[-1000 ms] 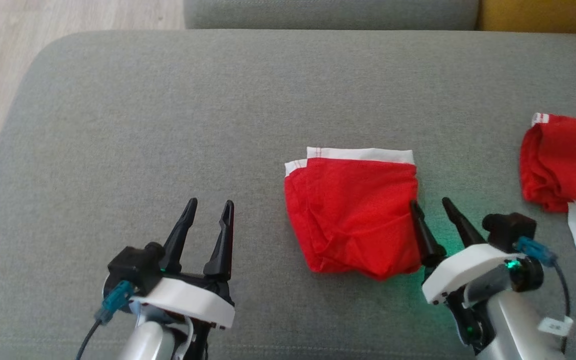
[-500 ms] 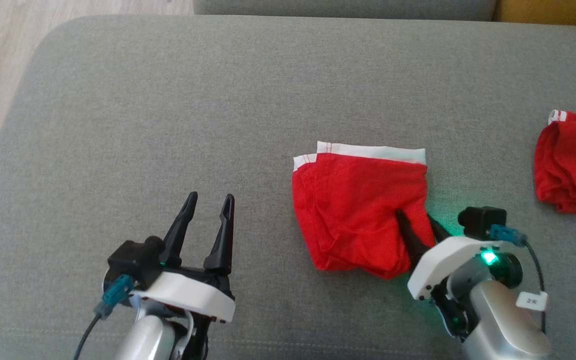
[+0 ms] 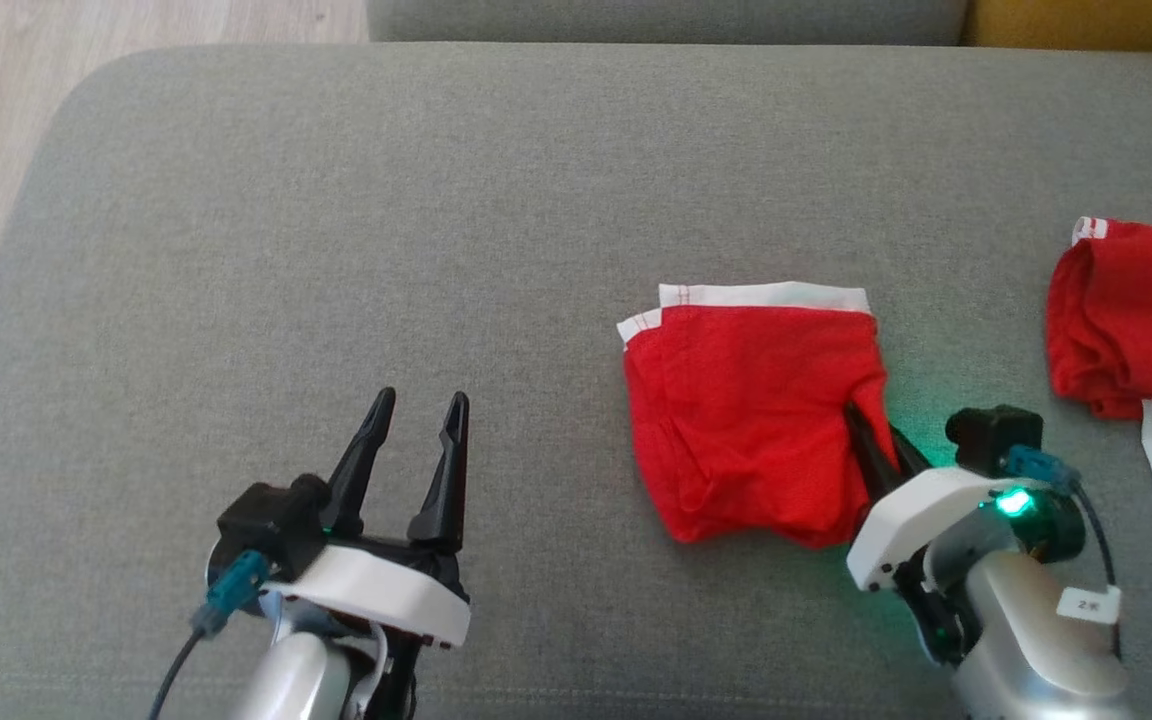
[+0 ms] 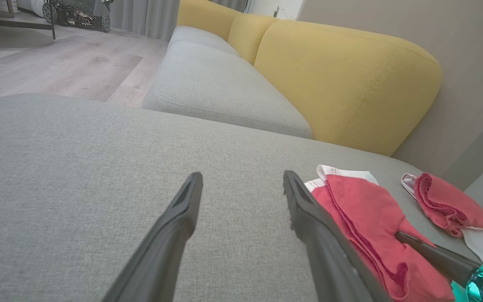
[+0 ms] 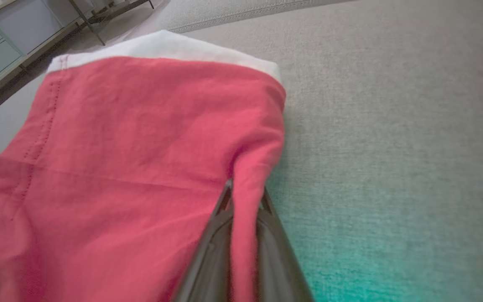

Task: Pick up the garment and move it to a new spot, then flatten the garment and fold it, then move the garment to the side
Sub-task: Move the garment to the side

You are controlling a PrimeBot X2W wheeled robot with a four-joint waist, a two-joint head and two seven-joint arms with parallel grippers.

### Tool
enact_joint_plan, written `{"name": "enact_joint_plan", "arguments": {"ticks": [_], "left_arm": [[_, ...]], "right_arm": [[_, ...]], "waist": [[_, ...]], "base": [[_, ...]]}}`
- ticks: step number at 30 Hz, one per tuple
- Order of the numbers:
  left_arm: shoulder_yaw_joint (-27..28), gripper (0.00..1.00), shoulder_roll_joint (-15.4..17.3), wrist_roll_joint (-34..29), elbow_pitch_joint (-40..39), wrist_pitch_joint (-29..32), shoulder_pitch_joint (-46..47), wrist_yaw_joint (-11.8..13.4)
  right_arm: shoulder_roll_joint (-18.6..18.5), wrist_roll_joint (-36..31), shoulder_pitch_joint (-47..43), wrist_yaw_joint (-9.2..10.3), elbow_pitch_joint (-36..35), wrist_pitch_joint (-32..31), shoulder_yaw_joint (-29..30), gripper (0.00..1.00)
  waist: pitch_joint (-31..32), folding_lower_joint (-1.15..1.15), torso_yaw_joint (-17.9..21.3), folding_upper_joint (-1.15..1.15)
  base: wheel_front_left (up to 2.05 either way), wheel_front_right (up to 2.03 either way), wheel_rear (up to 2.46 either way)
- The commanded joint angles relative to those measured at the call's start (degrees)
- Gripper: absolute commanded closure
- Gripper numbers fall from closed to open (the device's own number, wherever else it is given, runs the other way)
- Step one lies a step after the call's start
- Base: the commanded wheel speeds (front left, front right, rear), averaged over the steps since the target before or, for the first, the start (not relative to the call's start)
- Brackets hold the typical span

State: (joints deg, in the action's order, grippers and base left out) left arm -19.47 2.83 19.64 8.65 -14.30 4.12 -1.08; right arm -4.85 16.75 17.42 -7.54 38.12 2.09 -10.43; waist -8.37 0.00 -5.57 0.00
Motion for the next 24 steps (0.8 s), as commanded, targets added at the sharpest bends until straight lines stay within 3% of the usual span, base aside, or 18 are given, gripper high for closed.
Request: {"name": "enact_joint_plan", "arguments": {"ticks": [1, 12, 24], "left_arm": [[1.71, 0.00, 0.05, -0.37, -1.75, -0.70, 2.44, -0.12], [1.94, 0.00, 0.05, -0.29, -1.89, -0.70, 1.98, 0.08], [2.67, 0.00, 0.05, -2.23, -2.21, -0.70, 3.46, -1.31]], "right_arm": [[-0.77, -0.92, 2.97, 0.05, -1.45, 1.03, -0.83, 1.00], [-9.66, -6.03, 5.01, 0.05, -5.11, 0.06, 1.08, 1.00], [-25.46, -6.21, 9.62, 0.05, -13.97, -7.02, 1.68, 1.00]], "waist": [[0.14, 0.00, 0.15, 0.00], [0.55, 0.00, 1.43, 0.00], [-4.59, 0.00, 5.53, 0.00]], "base": [[0.00, 0.00, 0.00], [0.00, 0.00, 0.00], [0.00, 0.00, 0.00]]}}
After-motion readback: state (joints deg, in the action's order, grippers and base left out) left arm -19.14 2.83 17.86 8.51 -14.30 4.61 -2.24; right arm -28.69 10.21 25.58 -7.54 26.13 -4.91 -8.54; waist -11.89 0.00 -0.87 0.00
